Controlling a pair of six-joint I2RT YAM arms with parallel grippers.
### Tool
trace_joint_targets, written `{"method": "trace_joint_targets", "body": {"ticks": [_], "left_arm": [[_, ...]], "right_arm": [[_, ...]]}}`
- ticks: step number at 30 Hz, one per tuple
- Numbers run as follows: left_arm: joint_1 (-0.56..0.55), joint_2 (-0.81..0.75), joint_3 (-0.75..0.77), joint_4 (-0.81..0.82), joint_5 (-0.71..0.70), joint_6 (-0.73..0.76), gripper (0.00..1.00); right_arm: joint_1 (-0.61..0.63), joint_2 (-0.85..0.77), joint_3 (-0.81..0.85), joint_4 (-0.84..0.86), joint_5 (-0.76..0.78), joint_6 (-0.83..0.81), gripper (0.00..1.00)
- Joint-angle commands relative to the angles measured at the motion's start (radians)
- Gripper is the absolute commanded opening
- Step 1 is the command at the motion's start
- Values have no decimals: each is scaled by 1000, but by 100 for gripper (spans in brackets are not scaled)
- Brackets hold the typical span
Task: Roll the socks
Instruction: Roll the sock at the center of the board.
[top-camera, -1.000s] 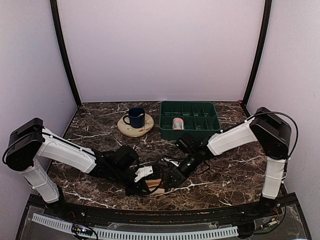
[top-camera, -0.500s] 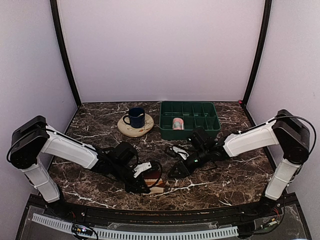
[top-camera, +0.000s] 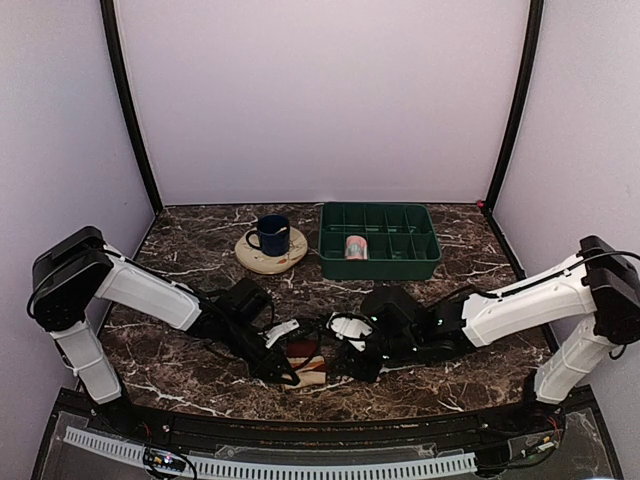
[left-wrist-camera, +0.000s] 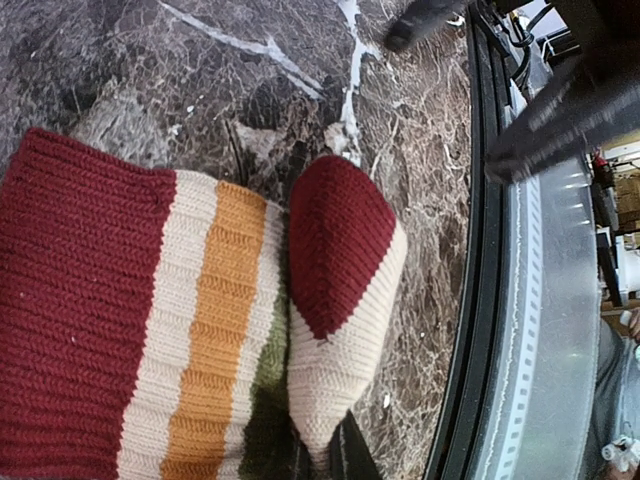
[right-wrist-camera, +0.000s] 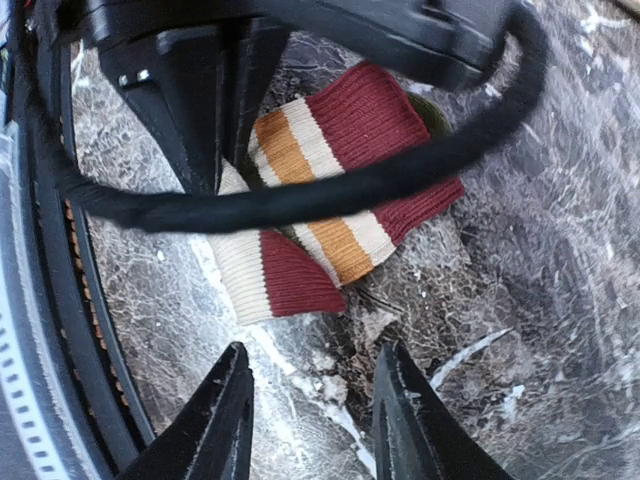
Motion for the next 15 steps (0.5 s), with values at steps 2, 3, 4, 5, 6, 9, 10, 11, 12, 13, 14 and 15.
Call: {"method": "trace_joint_targets", "body": {"ticks": [2,3,4,5,6,9,10,11,12,13,14,15], "left_arm": [[27,74,2,-137,23,-12,0],[29,82,6,-142,32,-12,0],[30,88,9,-144,36,-13,0],[32,92,9,-145,37,-14,0],[33,95,9,-143,37,-16,0],[37,101,9,-140,77,-19,0],[38,102,9,-140,80,-21,0],[39,105,10,-140,86,-21,0],[41,107,11,-139,91,-21,0],[41,110,12,-140,97,-21,0],[42,111,13,-141,100,-21,0],[43,113,14,-144,105,-19,0]], "right_arm": [[78,-4,10,14,165,-112,39],[91,5,21,4,176,-126,39],[106,17,36,-5,186,-139,39],[125,34,49,-15,198,-153,40],[137,56,60,-22,210,-169,40],[175,93,83,-25,243,-202,42],[185,102,89,-24,257,-213,43],[194,113,99,-26,267,-222,43],[200,123,109,-28,275,-233,44],[204,134,119,-31,285,-242,44],[208,145,127,-31,296,-251,44],[213,153,133,-33,306,-262,44]]}}
